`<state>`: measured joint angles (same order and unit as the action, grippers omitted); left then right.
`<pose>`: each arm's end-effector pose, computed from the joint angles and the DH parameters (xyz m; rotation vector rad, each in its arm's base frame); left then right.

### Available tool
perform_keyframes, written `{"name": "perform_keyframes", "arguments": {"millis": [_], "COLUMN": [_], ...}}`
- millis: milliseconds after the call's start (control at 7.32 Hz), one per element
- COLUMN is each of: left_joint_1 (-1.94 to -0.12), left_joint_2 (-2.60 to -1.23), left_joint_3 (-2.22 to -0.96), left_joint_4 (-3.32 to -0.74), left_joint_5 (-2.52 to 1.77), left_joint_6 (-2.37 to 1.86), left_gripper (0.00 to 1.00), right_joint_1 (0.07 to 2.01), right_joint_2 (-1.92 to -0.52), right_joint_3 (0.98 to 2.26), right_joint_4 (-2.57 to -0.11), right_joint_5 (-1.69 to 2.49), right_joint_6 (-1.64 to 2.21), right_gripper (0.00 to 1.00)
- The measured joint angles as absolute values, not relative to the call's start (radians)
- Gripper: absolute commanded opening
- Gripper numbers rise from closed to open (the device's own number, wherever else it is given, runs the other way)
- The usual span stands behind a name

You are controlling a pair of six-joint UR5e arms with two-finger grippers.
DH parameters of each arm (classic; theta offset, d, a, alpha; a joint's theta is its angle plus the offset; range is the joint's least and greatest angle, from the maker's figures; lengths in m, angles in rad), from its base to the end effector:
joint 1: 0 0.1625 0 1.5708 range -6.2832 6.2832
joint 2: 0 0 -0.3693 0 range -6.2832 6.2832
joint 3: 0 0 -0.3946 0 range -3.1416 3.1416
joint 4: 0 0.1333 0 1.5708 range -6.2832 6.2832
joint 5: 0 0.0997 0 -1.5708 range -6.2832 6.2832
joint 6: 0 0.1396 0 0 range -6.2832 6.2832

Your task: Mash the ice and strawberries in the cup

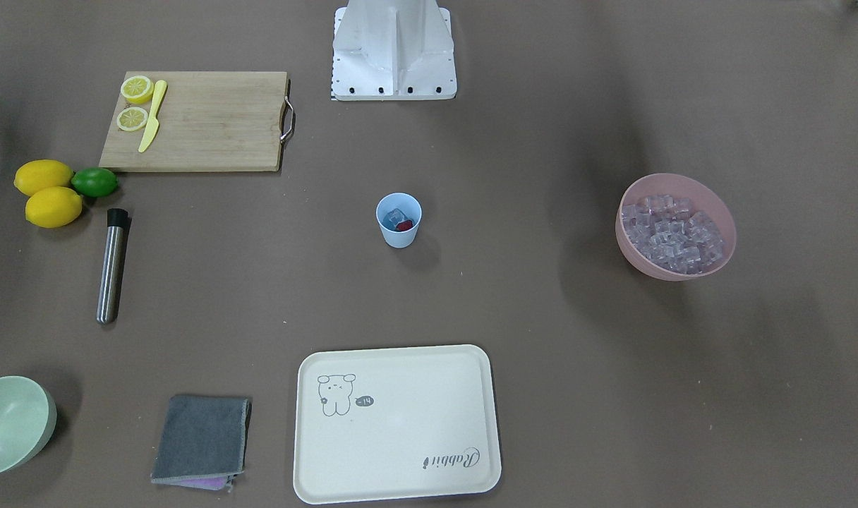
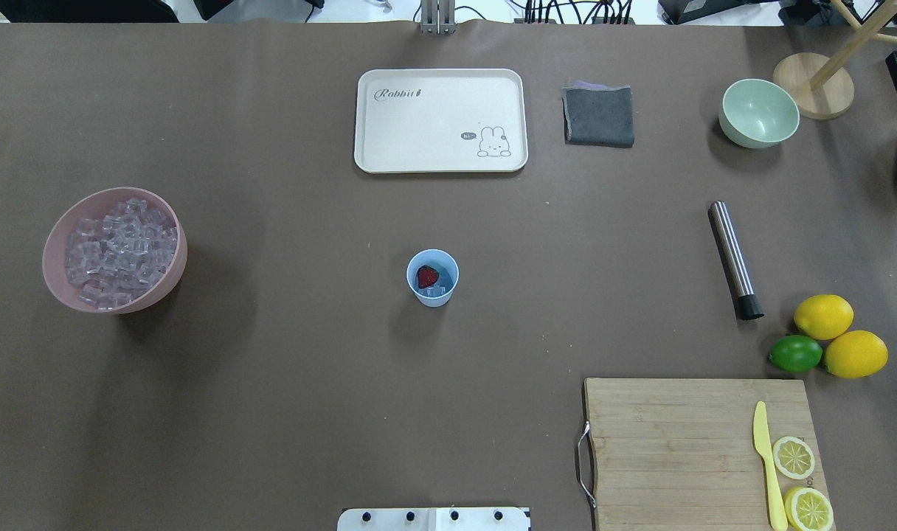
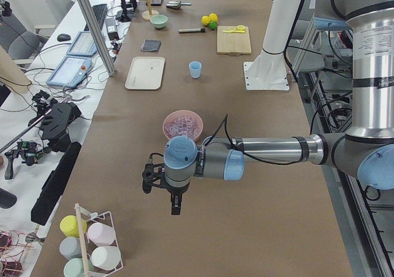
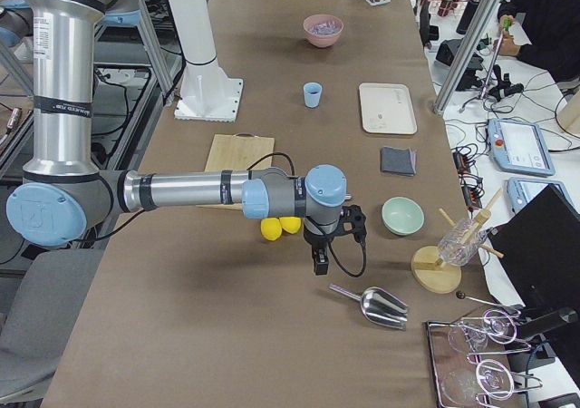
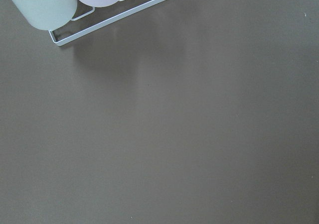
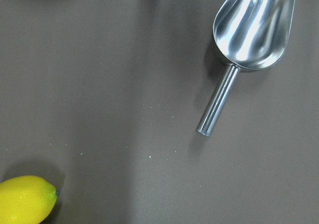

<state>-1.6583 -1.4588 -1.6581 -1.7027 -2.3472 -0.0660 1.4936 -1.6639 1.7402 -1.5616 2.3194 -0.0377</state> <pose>-0.0758 -0.4581 0.6276 0.1101 0.7748 -0.1040 0.0021 -0.4687 0.5935 0.0667 -0.7502 -0.1414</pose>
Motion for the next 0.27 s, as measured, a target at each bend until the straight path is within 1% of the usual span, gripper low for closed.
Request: {"name": "perform_keyframes", "arguments": {"millis": [273], "left_joint_1": [-1.658], "left_joint_2": [-1.459], "left_joint_3": [-1.658], "left_joint_4": [-1.703], "left_joint_5": [-2.347], "left_joint_6": [-0.066], "left_gripper": [0.98], "right_joint_1": [1.495], "right_joint_2": [-1.664], "right_joint_3": [1.743], "right_joint_4": [-1.562], "right_joint_5": [2.319], "right_joint_6": [-0.037], "right_gripper": [1.00]}}
